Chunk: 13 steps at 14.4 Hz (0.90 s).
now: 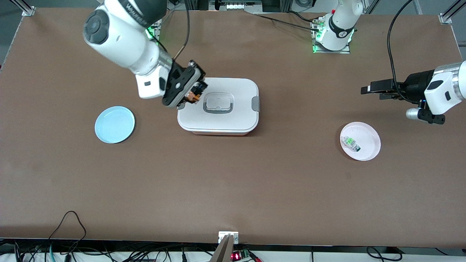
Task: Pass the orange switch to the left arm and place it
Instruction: 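Lift the switch over the box with the right gripper while the left gripper approaches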
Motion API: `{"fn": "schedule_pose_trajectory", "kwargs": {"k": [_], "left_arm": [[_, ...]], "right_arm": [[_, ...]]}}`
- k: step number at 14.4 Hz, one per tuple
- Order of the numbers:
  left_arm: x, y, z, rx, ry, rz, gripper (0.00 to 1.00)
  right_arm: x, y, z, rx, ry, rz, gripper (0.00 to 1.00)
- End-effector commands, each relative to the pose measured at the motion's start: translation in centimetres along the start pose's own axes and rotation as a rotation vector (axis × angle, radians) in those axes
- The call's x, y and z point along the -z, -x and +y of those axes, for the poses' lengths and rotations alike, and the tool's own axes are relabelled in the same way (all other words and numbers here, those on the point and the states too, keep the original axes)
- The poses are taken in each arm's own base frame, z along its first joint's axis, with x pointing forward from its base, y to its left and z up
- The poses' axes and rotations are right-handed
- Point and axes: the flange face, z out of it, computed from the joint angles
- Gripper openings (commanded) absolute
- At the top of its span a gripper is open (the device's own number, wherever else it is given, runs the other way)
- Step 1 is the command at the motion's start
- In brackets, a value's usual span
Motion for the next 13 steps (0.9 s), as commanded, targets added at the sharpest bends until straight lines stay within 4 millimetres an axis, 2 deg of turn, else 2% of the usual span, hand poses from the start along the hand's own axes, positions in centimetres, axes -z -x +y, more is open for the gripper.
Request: {"fn": "schedule_pose_trajectory", "kwargs": {"k": [1,3,5,9,13], "left_arm": [[-1.3,0.0,0.4,-0.108,0.133,-0.033,1.00],[-2.7,-0.3,0.8,-0.110,0.244,-0.042,1.00],[-5.1,-0.6,0.6,-0.088,0.385,-0.059,1.00],[-8.2,-0.8,0.3,-0.021,0.618,-0.071,0.99],[-9.5,-1.1,0.6,0.014,0.776,-0.060,0.99]], "right_arm": [[-0.3,-1.6,-3.2,0.070,-0.014,0.099,0.10],[-0.8,-2.5,-5.2,0.091,-0.013,0.164,0.09],[-1.5,-3.4,-7.5,0.112,-0.019,0.237,0.09],[-3.7,-4.8,-10.4,0.084,-0.052,0.379,0.06],[-5.9,-5.4,-14.9,0.056,-0.101,0.519,0.05]]}}
